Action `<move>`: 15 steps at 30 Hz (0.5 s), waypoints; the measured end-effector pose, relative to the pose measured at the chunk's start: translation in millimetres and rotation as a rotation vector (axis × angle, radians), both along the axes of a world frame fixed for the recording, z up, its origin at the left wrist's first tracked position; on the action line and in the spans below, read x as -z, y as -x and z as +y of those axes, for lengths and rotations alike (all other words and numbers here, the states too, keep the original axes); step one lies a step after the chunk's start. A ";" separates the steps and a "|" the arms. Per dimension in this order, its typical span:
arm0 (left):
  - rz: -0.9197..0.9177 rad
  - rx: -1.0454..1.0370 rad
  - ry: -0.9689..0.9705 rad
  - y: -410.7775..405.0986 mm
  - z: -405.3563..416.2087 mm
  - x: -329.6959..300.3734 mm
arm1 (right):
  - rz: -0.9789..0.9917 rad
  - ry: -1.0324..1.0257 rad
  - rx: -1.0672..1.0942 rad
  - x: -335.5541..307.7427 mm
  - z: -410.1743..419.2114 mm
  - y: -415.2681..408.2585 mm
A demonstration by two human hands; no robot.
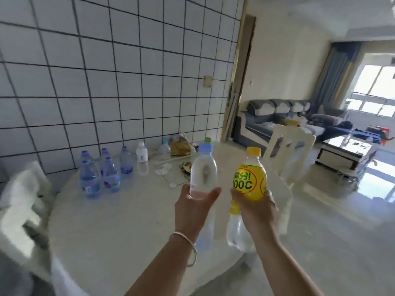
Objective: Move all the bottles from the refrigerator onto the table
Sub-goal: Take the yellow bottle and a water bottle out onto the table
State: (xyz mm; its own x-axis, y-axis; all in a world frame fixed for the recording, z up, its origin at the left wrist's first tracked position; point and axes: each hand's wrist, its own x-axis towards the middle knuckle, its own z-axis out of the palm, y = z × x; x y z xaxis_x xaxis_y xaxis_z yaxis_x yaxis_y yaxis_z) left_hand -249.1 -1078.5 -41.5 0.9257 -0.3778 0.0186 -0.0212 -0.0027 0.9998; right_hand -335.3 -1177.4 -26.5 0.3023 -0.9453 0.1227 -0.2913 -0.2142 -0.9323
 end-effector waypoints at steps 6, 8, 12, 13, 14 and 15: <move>0.028 -0.210 -0.103 -87.8 -33.0 23.8 | 0.059 -0.016 -0.280 17.4 -47.4 -113.1; 0.017 -0.263 -0.144 -118.2 -37.5 35.4 | 0.080 -0.039 -0.361 28.2 -52.0 -150.5; 0.050 -0.388 -0.206 -188.8 -41.9 58.6 | 0.138 -0.084 -0.478 51.4 -57.4 -228.4; 0.062 -0.426 -0.215 -213.8 -44.0 67.1 | 0.150 -0.105 -0.497 61.0 -59.4 -255.5; 0.065 -0.451 -0.221 -231.0 -43.9 72.2 | 0.155 -0.114 -0.511 66.3 -59.8 -273.4; 0.067 -0.469 -0.224 -241.1 -42.6 74.5 | 0.154 -0.122 -0.525 68.9 -59.3 -283.6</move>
State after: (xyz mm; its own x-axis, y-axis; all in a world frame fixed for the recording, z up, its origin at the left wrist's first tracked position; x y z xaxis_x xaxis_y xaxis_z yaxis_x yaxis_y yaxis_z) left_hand -8.0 -1121.1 -116.0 0.9927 0.0898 -0.0804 0.0978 -0.2102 0.9728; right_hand -51.7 -1236.8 -95.4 0.7423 -0.6673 -0.0610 -0.3092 -0.2603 -0.9147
